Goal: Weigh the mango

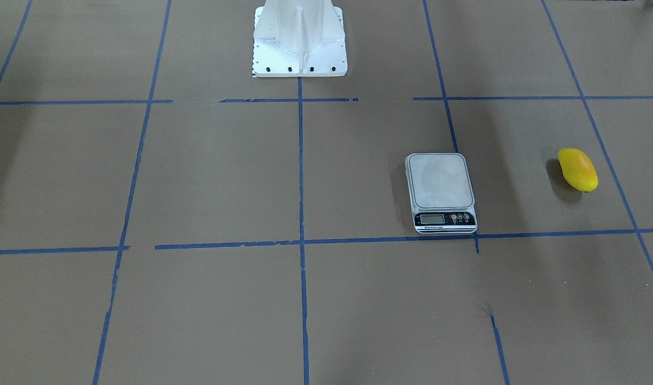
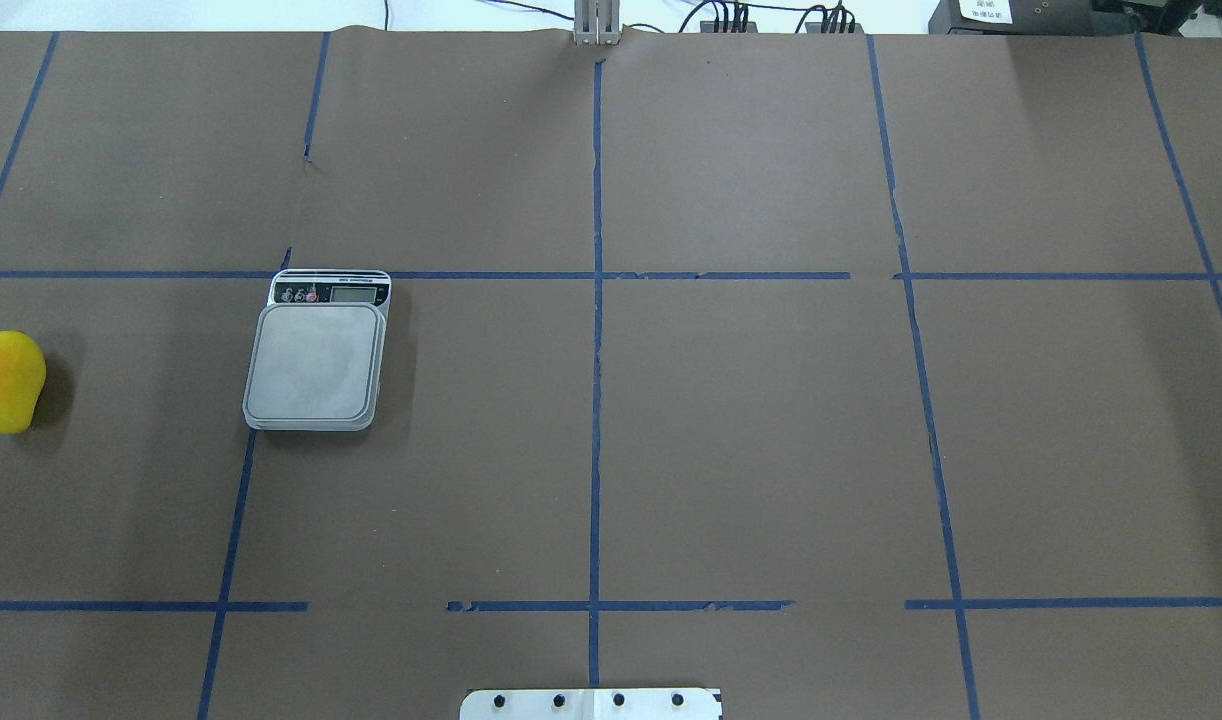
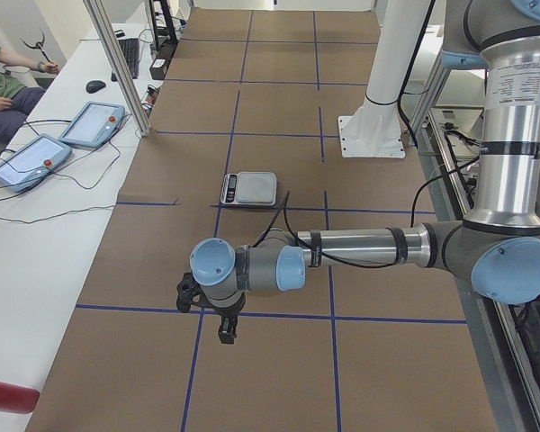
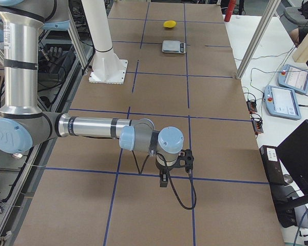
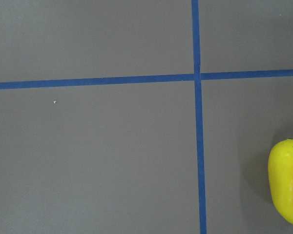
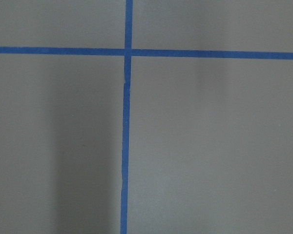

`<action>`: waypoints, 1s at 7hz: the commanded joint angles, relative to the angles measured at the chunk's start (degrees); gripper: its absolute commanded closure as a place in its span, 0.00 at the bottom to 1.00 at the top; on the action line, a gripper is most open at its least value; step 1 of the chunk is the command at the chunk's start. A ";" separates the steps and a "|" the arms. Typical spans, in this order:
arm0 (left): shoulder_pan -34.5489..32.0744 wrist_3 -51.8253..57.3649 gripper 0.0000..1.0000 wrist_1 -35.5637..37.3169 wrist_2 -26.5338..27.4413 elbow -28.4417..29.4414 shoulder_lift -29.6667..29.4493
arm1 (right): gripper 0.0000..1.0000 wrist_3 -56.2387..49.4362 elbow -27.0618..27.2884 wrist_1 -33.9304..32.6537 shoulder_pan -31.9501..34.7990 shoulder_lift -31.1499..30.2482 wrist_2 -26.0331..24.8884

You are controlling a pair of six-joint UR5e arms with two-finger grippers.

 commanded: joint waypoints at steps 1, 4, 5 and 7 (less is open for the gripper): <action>-0.03 0.00 0.00 -0.14 0.07 -0.60 -0.09 | 0.00 0.00 0.00 0.00 0.00 0.00 0.00; 0.58 -4.53 0.00 -0.23 0.59 -5.86 -0.80 | 0.00 0.00 0.00 0.09 0.00 0.00 0.00; 4.41 -13.18 0.00 -5.01 3.38 -7.53 -0.10 | 0.00 0.00 0.00 0.00 0.00 0.00 0.00; 12.50 -28.15 0.00 -16.94 3.41 -7.55 3.39 | 0.00 0.00 0.00 0.00 0.00 0.00 0.00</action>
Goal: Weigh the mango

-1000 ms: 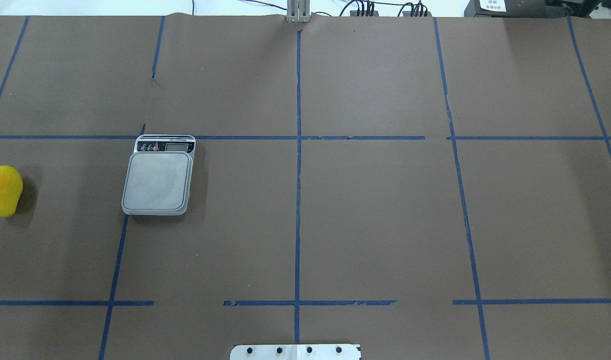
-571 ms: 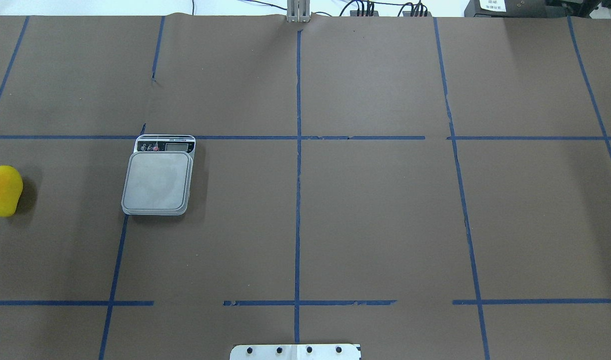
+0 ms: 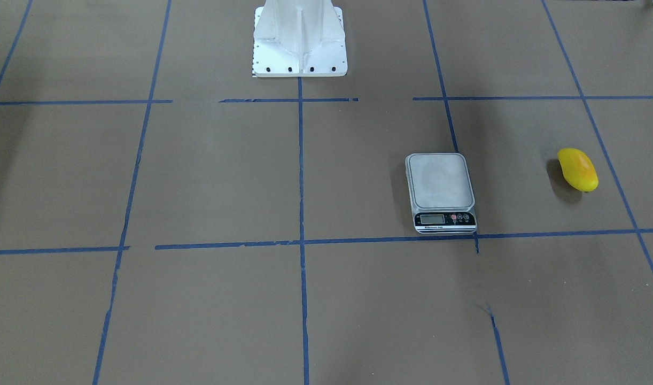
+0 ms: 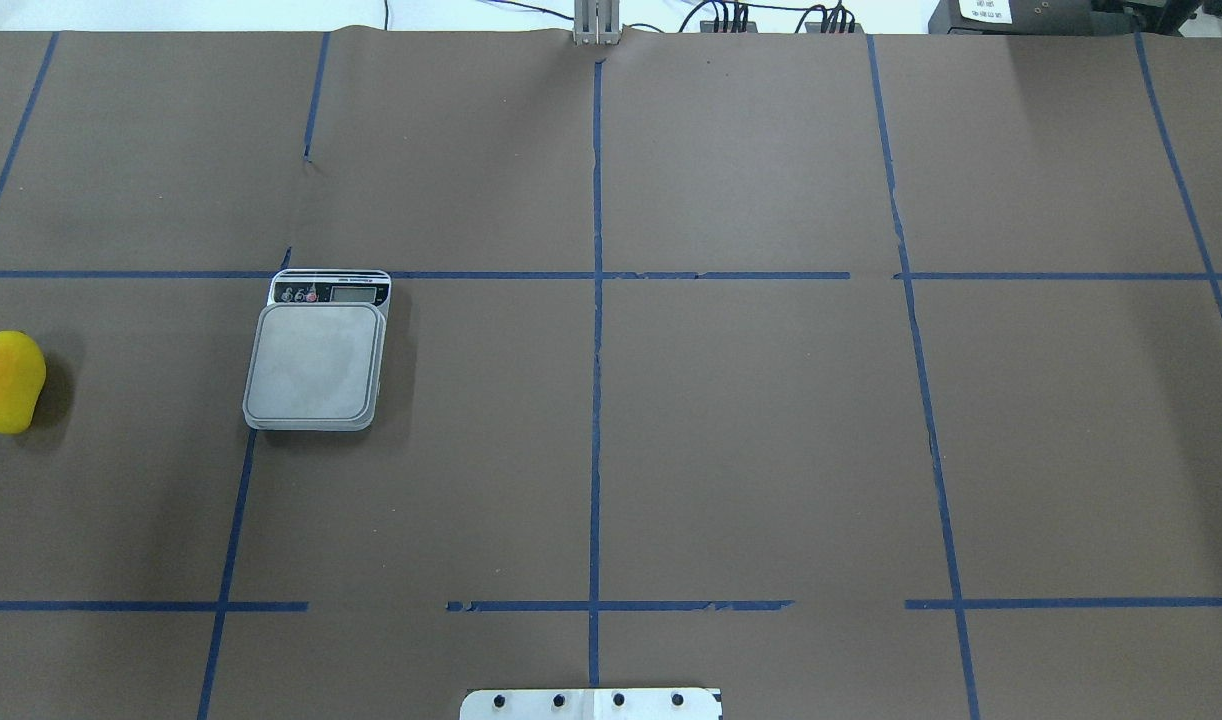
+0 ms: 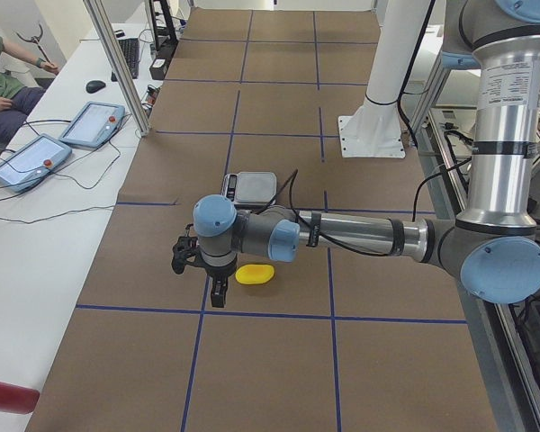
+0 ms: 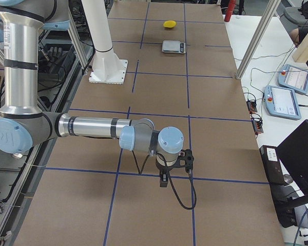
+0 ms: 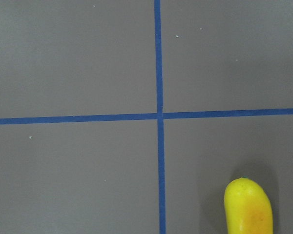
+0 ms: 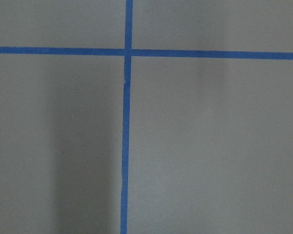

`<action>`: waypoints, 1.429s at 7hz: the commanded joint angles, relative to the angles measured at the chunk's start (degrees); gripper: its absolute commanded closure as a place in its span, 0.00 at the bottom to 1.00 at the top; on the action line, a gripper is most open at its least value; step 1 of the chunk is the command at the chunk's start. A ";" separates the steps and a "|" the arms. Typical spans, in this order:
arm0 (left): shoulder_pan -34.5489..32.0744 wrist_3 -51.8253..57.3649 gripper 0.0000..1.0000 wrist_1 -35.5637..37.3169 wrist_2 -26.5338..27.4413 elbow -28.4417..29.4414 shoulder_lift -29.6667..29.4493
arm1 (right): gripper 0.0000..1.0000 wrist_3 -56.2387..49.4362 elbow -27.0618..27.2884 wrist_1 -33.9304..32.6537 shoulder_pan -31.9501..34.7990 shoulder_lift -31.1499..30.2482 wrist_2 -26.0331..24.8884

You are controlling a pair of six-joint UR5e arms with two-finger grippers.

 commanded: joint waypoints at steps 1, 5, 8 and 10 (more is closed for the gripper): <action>7.00 -13.87 0.00 -14.87 0.35 0.08 5.11 | 0.00 0.00 0.00 -0.01 0.00 0.00 0.00; 20.01 -30.43 0.00 -28.17 5.23 4.72 5.13 | 0.00 0.00 0.00 -0.01 0.00 0.00 0.00; 22.84 -32.19 0.00 -30.50 5.80 7.20 4.34 | 0.00 0.00 0.00 -0.01 0.00 0.00 0.00; 25.74 -32.91 0.00 -30.41 5.97 7.38 3.46 | 0.00 0.00 0.00 -0.01 0.00 0.00 0.00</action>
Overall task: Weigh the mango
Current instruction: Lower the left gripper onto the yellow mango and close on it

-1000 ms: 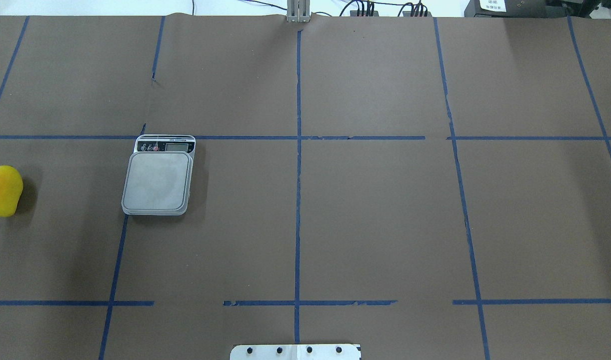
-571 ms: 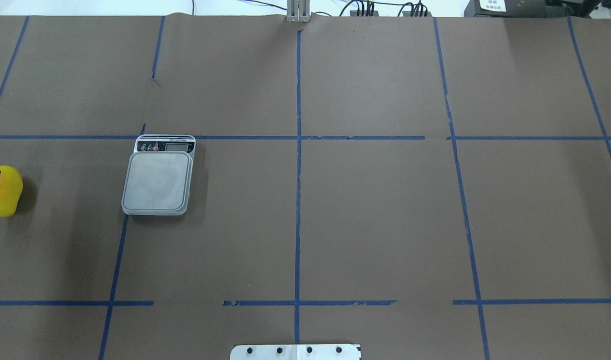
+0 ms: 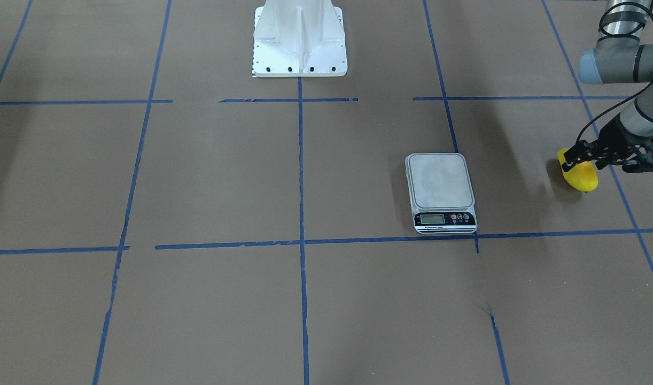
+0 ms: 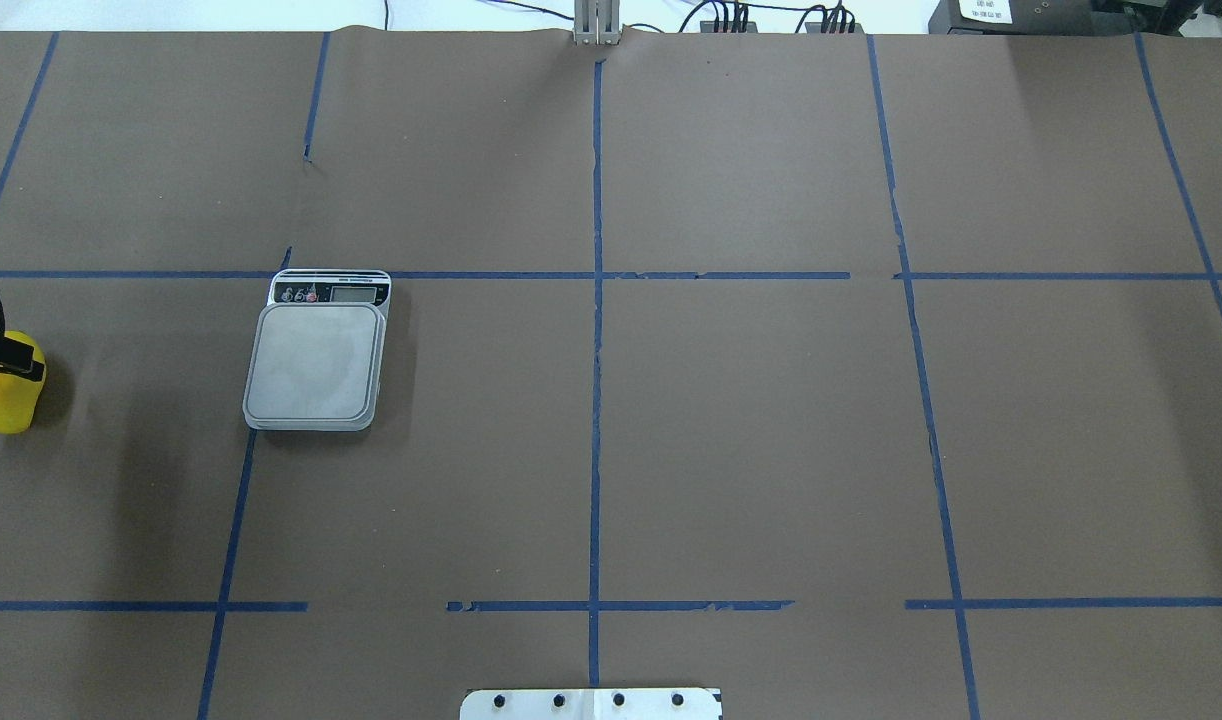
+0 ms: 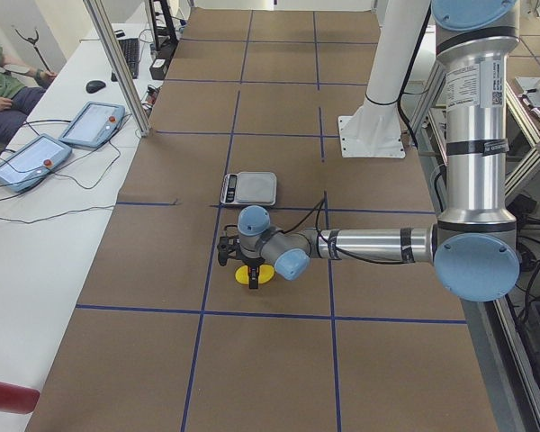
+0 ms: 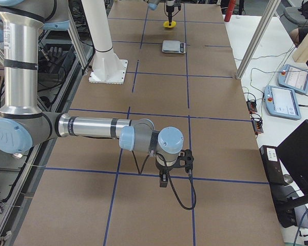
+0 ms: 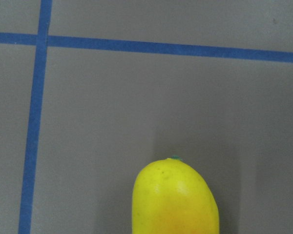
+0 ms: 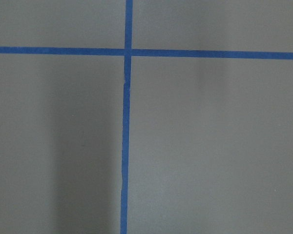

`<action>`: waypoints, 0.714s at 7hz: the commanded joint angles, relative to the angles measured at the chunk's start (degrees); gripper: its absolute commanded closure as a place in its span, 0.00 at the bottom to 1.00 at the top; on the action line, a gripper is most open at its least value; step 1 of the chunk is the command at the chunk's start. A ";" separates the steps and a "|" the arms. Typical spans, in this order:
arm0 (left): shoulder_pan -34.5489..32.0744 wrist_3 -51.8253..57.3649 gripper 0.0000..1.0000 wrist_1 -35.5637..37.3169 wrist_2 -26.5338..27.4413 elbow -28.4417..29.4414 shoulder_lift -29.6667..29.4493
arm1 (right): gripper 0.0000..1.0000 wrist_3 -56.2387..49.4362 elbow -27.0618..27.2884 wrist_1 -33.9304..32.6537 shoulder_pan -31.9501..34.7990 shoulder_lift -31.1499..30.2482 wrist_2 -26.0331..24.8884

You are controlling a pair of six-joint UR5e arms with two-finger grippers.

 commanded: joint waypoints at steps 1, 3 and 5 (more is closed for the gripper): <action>1.75 -0.27 0.00 -0.04 0.12 0.35 -0.40 | 0.00 0.00 0.00 0.00 0.00 0.03 0.00; 1.75 0.00 0.56 -0.04 0.21 0.27 -0.40 | 0.00 0.00 0.00 0.09 0.00 0.03 0.00; 1.40 0.35 1.00 0.31 0.12 -1.91 0.21 | 0.00 0.00 0.00 0.09 0.00 0.03 0.00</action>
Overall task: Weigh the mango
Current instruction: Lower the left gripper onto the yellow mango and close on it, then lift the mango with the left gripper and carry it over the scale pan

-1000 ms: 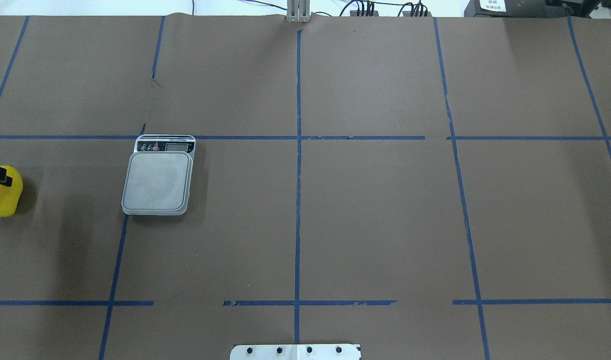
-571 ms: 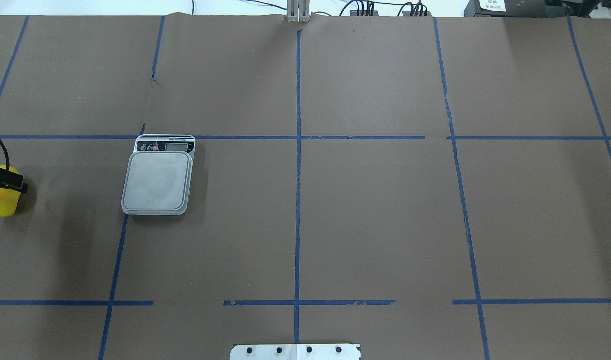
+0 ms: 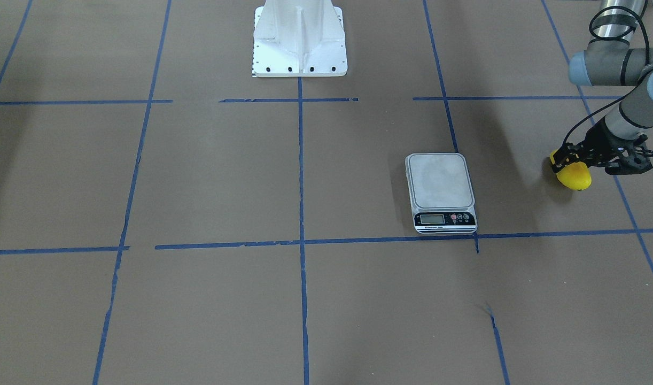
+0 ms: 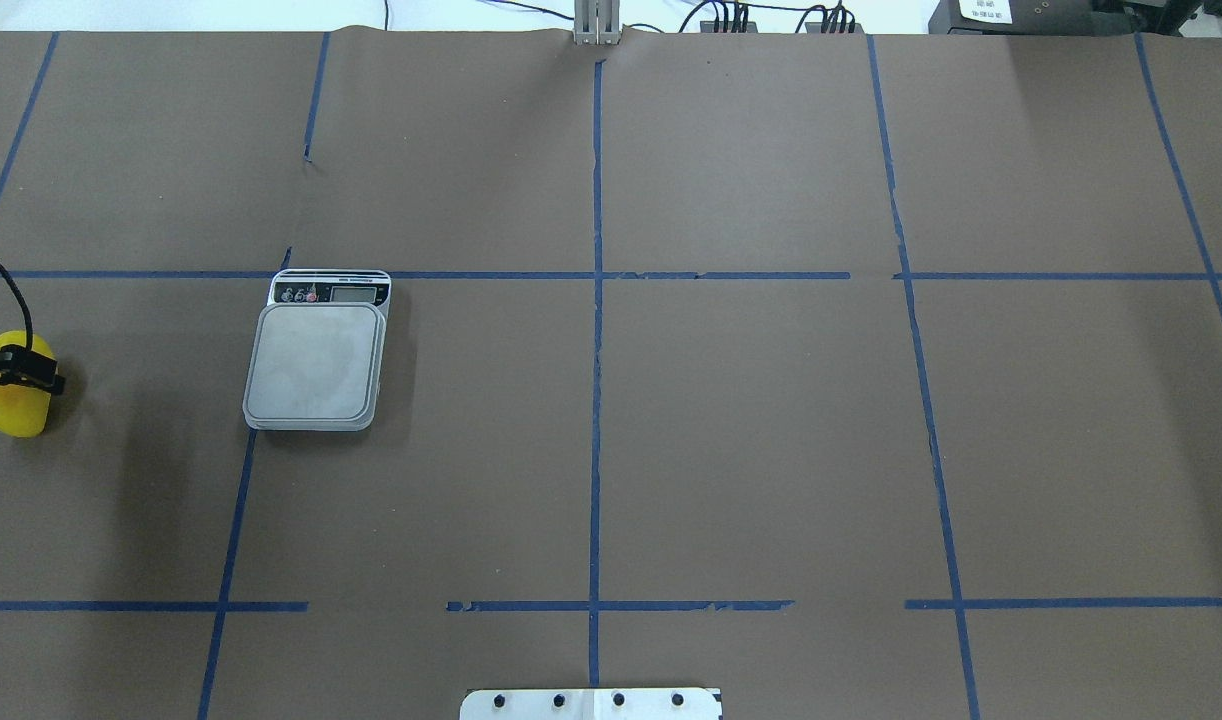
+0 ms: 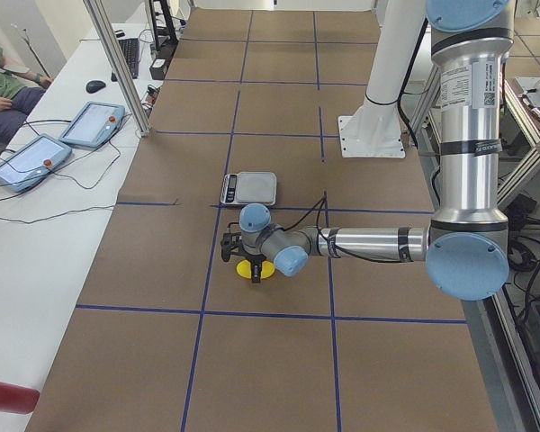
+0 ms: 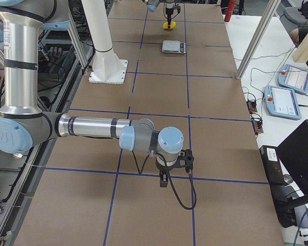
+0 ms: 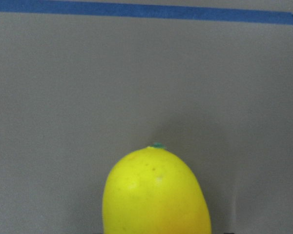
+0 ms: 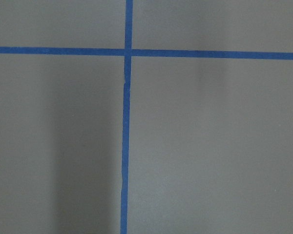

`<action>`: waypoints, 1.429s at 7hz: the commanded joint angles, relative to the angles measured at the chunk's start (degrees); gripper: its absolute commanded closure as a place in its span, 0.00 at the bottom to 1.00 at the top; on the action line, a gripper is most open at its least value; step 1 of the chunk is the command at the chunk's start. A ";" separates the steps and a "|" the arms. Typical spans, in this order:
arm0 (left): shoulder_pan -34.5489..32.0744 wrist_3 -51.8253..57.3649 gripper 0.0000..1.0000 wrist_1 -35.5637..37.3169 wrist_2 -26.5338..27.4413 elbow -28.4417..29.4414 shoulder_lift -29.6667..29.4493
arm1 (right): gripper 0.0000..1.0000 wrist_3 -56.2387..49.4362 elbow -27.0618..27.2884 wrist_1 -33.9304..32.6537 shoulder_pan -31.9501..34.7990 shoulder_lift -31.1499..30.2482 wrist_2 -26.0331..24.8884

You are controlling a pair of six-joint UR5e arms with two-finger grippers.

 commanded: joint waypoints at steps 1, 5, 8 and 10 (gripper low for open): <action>-0.73 0.23 1.00 2.58 -0.61 -6.06 1.12 | 0.00 0.00 0.00 -0.04 0.00 0.00 0.00; -1.35 -3.60 1.00 31.20 -0.53 -20.78 -11.12 | 0.00 0.00 0.00 0.05 0.00 0.00 0.00; 7.05 -16.44 1.00 31.52 0.17 -14.06 -23.89 | 0.00 0.00 0.00 -0.04 0.00 0.00 0.00; 14.00 -22.42 1.00 30.99 4.03 -12.17 -26.30 | 0.00 0.00 0.00 -0.04 0.00 0.00 0.00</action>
